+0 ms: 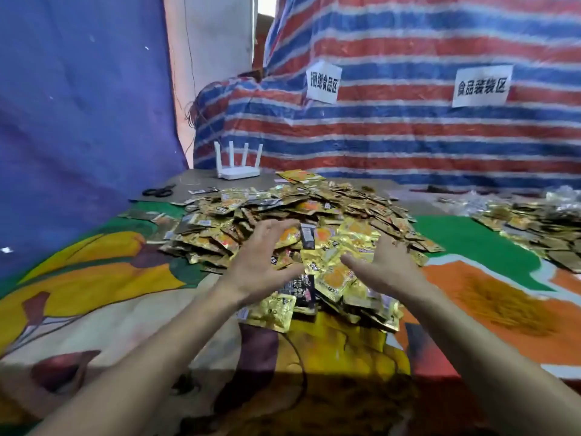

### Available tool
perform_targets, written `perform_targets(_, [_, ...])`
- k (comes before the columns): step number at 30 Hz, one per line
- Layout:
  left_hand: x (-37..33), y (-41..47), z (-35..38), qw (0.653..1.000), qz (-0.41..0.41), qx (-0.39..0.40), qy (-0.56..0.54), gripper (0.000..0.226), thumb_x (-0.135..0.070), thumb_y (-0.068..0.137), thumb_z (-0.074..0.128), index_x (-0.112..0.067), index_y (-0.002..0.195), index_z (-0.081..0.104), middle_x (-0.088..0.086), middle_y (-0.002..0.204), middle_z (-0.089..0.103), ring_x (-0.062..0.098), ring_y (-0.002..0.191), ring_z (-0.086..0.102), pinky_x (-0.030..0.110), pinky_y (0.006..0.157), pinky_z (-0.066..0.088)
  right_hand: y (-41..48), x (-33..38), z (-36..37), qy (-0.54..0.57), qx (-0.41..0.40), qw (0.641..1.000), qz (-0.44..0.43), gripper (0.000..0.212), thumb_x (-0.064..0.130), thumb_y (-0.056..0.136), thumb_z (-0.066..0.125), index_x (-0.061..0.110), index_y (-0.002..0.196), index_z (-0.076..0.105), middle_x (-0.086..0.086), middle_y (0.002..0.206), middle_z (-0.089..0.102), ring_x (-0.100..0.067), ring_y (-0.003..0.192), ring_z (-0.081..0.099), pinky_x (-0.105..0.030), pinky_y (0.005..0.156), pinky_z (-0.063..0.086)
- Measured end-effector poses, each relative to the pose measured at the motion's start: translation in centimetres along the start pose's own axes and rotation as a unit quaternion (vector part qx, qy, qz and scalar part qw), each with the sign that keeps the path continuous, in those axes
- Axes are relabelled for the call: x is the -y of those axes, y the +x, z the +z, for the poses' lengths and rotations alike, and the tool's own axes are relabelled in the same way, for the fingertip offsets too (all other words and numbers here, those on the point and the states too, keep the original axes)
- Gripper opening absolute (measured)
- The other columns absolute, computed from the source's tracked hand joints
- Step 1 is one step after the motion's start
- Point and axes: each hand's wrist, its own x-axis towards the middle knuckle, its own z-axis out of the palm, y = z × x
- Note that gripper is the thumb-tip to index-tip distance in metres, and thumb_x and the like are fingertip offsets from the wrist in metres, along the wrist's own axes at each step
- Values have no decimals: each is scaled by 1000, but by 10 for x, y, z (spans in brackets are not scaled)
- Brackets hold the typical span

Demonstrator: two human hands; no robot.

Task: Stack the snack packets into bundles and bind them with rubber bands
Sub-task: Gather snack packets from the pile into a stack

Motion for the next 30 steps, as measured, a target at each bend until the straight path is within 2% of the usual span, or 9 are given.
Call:
perform_targets(4, [21, 43, 38, 977, -15, 148, 153, 100, -77, 74, 67, -45, 156, 20, -3, 162, 17, 25, 147, 27, 54, 119, 26, 24, -10, 10, -117, 101, 985, 78, 93, 92, 76, 41, 2, 86, 63, -13, 112, 70, -31, 101, 67, -36, 86, 55])
perform_targets(7, [39, 55, 72, 969, 2, 167, 180, 112, -91, 65, 57, -43, 157, 16, -5, 165, 15, 22, 150, 17, 51, 122, 12, 47, -11, 22, -116, 147, 979, 84, 88, 93, 70, 49, 10, 92, 67, -8, 103, 68, -28, 98, 65, -35, 86, 53])
perform_targets(11, [53, 54, 92, 970, 36, 137, 199, 122, -103, 51, 36, -43, 156, 19, -11, 165, 17, 12, 150, 12, 45, 124, 4, 64, -10, 20, -15, 131, 984, 117, 65, 74, 60, 81, 13, 70, 60, 0, 67, 60, -16, 60, 56, -25, 49, 36])
perform_targets(15, [54, 55, 91, 978, 42, 118, 170, 122, -103, 50, 34, -43, 155, 24, -13, 163, 21, 10, 149, 15, 44, 124, 7, 71, 1, 21, 100, 102, 983, 113, 48, 46, 59, 95, 11, 71, 64, -3, 66, 67, -17, 56, 61, -24, 48, 44])
perform_targets(18, [52, 55, 90, 984, 44, 100, 143, 112, -96, 61, 51, -37, 154, 31, -13, 160, 29, 10, 146, 21, 38, 121, 11, 76, 14, 21, 155, 102, 979, 89, 37, 28, 61, 96, 10, 70, 66, -1, 60, 66, -16, 51, 60, -27, 51, 48])
perform_targets(21, [53, 56, 88, 993, 29, 64, 93, 102, -83, 65, 68, -30, 147, 40, -12, 146, 44, 12, 137, 35, 31, 113, 24, 80, 25, 21, 183, 107, 976, 53, 32, 19, 66, 93, 8, 82, 68, -4, 73, 74, -18, 66, 71, -31, 62, 60])
perform_targets(23, [53, 57, 83, 998, 2, 41, 40, 103, -71, 64, 80, -27, 147, 39, -11, 138, 46, 11, 129, 40, 29, 108, 33, 81, 32, 22, 217, 131, 967, 10, 25, 13, 72, 89, 13, 85, 67, 2, 65, 74, -11, 59, 71, -22, 50, 56])
perform_targets(25, [54, 57, 78, 999, -27, 26, -9, 105, -62, 63, 86, -25, 148, 37, -12, 134, 46, 10, 126, 41, 29, 107, 37, 84, 37, 25, 252, 145, 956, -22, 27, 8, 75, 85, 16, 91, 66, 4, 68, 74, -7, 59, 71, -19, 44, 50])
perform_targets(30, [58, 58, 72, 996, -54, -25, -72, 89, -47, 73, 86, -21, 146, 42, -14, 124, 43, 7, 120, 45, 19, 100, 36, 92, 26, 40, 436, 126, 886, -95, 49, -6, 76, 79, 10, 118, 58, -5, 91, 76, -19, 81, 76, -27, 60, 59])
